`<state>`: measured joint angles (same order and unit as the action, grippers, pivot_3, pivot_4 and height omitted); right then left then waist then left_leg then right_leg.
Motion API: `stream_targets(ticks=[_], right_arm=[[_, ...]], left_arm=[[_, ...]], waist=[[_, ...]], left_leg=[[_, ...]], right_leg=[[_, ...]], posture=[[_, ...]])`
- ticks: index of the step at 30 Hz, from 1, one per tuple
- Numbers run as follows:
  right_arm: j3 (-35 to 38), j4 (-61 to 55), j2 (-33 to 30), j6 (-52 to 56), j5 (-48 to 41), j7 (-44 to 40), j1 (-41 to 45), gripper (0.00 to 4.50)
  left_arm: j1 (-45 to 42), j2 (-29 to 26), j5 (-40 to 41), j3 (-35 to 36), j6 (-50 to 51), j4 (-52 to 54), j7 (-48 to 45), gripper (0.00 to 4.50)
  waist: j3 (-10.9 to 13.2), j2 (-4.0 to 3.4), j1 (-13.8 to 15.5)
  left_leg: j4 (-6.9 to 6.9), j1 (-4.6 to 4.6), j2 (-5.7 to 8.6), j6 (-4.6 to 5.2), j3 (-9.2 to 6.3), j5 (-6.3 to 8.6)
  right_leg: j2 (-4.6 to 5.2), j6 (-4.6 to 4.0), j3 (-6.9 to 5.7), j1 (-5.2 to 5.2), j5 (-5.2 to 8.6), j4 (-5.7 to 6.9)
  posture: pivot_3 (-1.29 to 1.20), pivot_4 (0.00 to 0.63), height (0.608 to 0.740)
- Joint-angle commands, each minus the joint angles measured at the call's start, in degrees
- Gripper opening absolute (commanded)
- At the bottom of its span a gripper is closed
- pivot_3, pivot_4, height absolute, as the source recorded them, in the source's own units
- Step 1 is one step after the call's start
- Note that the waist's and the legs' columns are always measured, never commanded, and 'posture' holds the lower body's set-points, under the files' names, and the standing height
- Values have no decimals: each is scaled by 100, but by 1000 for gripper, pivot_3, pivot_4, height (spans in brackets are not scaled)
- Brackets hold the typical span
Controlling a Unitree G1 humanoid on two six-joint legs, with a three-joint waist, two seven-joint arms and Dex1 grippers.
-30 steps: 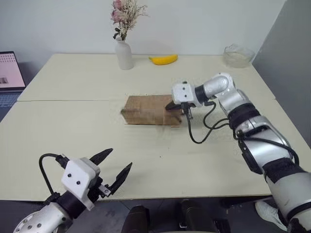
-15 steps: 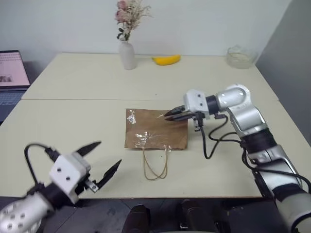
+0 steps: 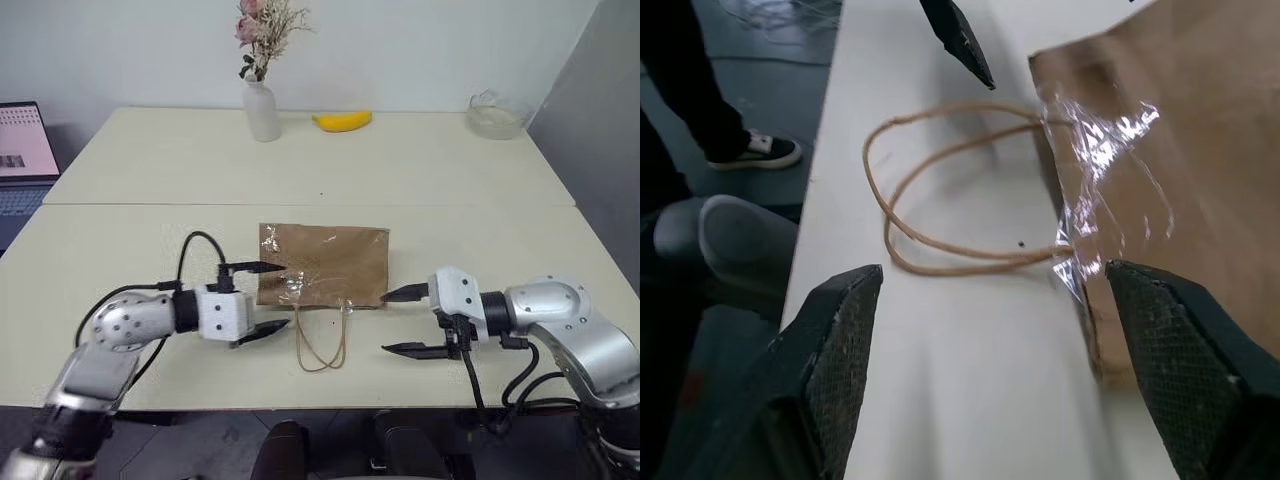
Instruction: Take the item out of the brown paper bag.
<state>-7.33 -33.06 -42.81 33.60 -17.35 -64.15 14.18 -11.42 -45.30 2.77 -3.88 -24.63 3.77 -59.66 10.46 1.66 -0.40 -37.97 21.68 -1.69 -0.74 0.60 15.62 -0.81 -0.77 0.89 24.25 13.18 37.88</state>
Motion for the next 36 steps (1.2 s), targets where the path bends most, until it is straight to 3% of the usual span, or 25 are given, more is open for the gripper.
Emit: stream_targets(ticks=[1,8,18,21,27,32,36], right_arm=[[275,-407,-131,196,-195,283,-119,3801],[531,-693,-367,495,-480,576,-315,3801],[476,-842,-529,605,-777,737,-453,3801],[377,-897,-548,631,-839,724,-442,3848],[137,-1084,-534,719,-972,764,-500,3848],[-251,-1108,-495,751,-1037,694,-432,3848],[-919,-992,-226,706,-866,673,46,3848]], left_arm=[[-291,85,-195,-401,-644,-478,-161,4500],[-970,363,-315,-778,-1273,-1391,-161,4500],[-966,701,-144,-1178,-1219,-1142,-265,4500],[-910,770,38,-1231,-747,-847,-289,3601],[-991,748,904,-939,1675,166,-201,1687],[-1297,855,1435,-598,3112,554,98,88],[-1658,975,1631,-444,3752,569,242,38]], waist=[[0,0,-5],[-1,2,15],[-3,5,9],[-3,5,8],[-3,6,-3],[-2,7,-9],[-2,9,-25]], left_leg=[[0,1,0,0,1,0],[-1,9,2,0,-2,0],[-3,11,3,0,1,0],[-3,10,3,0,1,0],[-4,10,2,0,-5,0],[-5,10,4,0,-15,0],[-7,8,7,0,-26,0]], right_leg=[[0,1,1,0,0,-1],[-1,3,-8,0,-1,-5],[-1,9,-6,-5,-4,-14],[-1,10,-5,-6,-4,-13],[-6,10,-8,-6,-4,-12],[-10,11,-10,-7,-4,-11],[-13,11,-10,-8,-4,-11]], posture=[[0,150,740],[0,150,740],[0,150,740],[0,150,740],[0,150,740],[0,150,740],[0,150,740]])
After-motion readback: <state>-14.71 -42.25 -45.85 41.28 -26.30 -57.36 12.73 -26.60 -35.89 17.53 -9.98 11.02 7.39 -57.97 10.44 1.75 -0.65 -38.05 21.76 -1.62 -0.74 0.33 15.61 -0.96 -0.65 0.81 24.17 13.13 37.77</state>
